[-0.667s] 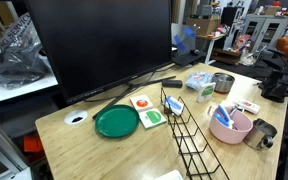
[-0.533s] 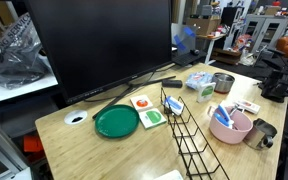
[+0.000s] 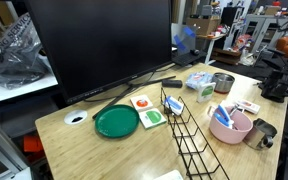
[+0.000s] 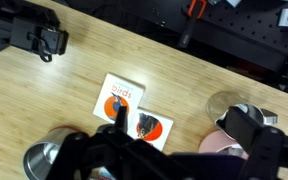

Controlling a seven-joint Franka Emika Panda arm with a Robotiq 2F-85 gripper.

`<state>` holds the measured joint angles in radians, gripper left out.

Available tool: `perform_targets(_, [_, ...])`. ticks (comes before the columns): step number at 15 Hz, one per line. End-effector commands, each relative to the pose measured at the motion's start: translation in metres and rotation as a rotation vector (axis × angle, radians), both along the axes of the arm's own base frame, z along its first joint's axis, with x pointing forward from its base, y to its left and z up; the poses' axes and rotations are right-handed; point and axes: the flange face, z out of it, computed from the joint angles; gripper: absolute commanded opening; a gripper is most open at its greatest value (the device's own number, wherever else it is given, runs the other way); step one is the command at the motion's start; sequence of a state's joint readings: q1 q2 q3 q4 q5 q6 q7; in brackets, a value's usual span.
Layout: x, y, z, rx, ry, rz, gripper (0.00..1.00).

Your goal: Move the silver bowl to the left side of the pink bowl

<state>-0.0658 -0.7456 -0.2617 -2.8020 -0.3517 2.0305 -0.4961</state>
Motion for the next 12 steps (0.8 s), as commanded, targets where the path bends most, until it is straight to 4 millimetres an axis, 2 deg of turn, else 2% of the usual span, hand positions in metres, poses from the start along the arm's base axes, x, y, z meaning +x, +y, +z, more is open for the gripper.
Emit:
perform_targets(1, [0.026, 0.004, -0.012, 0.019, -0.030, 0.015, 1.00])
perform_targets(4, [0.052, -0.001, -0.030, 0.017, -0.053, -0.026, 1.00])
perform_targets(5, [0.036, 0.005, -0.021, 0.005, -0.060, 0.006, 1.00])
perform_targets(8, [0.049, 0.002, -0.034, 0.005, -0.040, -0.010, 1.00])
perform_targets(12, [0.050, 0.001, -0.032, 0.004, -0.046, -0.012, 1.00])
